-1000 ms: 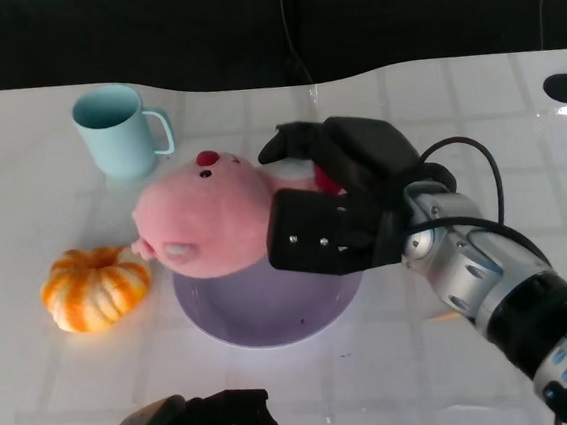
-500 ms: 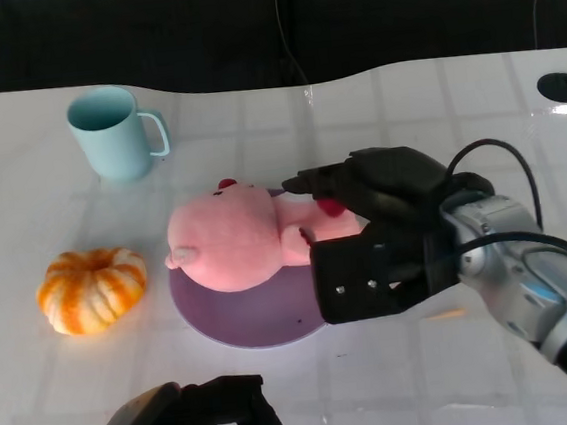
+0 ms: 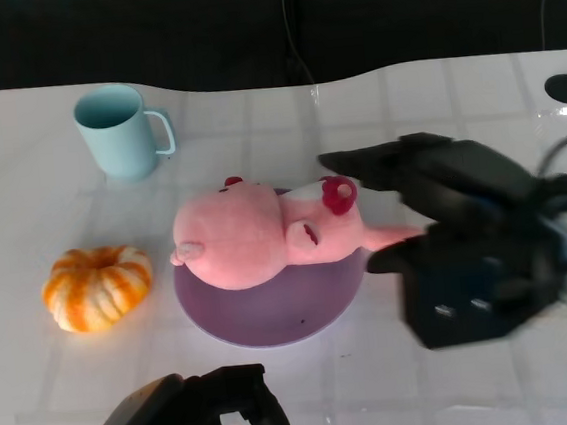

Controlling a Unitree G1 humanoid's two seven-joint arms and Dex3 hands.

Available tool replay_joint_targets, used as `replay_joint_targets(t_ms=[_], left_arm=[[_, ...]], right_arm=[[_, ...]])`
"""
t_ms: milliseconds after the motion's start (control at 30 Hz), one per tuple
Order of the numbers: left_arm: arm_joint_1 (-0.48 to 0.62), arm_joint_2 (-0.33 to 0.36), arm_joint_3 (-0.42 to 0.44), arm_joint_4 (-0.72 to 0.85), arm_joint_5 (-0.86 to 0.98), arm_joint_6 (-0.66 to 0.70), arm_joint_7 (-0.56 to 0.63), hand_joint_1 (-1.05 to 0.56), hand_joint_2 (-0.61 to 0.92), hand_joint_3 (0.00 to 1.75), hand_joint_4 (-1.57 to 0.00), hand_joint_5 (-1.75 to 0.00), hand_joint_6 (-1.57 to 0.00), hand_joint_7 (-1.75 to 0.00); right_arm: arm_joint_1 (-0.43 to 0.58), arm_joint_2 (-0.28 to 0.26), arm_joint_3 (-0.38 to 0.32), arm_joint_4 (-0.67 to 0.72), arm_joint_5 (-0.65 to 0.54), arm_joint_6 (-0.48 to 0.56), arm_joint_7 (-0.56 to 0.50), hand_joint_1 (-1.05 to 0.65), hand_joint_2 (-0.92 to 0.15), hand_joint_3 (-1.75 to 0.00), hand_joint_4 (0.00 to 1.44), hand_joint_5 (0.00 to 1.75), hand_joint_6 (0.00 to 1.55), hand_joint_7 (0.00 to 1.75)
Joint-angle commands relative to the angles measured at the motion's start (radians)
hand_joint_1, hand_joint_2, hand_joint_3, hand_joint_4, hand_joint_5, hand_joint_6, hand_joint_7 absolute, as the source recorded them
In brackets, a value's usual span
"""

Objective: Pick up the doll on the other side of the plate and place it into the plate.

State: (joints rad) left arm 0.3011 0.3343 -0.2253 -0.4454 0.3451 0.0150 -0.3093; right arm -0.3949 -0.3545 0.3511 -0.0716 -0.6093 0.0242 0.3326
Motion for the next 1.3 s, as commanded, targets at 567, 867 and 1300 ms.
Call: replay_joint_targets(t_ms=[567, 867, 1300], left_arm=[[-0.03, 0.018, 0.013, -0.009, -0.028, 0.045, -0.02, -0.13, 0.85, 0.58, -0.65, -1.74, -0.61, -1.25], [-0.02, 0.036, 0.043, -0.049, -0.054, 0.068, -0.036, -0.14, 0.88, 0.53, -0.66, -1.74, -0.6, -1.24], [-0.018, 0.042, 0.066, -0.04, -0.072, 0.046, -0.028, -0.14, 0.91, 0.46, -0.62, -1.57, -0.62, -1.19]], right_arm=[[0.473, 0.003, -0.247, -0.212, 0.207, -0.292, -0.246, -0.17, -0.91, -0.06, 0.81, 1.02, 0.92, 0.32], [0.575, 0.022, -0.257, -0.272, 0.278, -0.22, -0.186, -0.03, -0.9, -0.1, 0.86, 1.18, 1.05, 0.45], [0.576, 0.012, -0.248, -0.224, 0.257, -0.155, -0.131, 0.07, -0.32, -1.34, 0.89, 1.72, 0.88, 1.22]])
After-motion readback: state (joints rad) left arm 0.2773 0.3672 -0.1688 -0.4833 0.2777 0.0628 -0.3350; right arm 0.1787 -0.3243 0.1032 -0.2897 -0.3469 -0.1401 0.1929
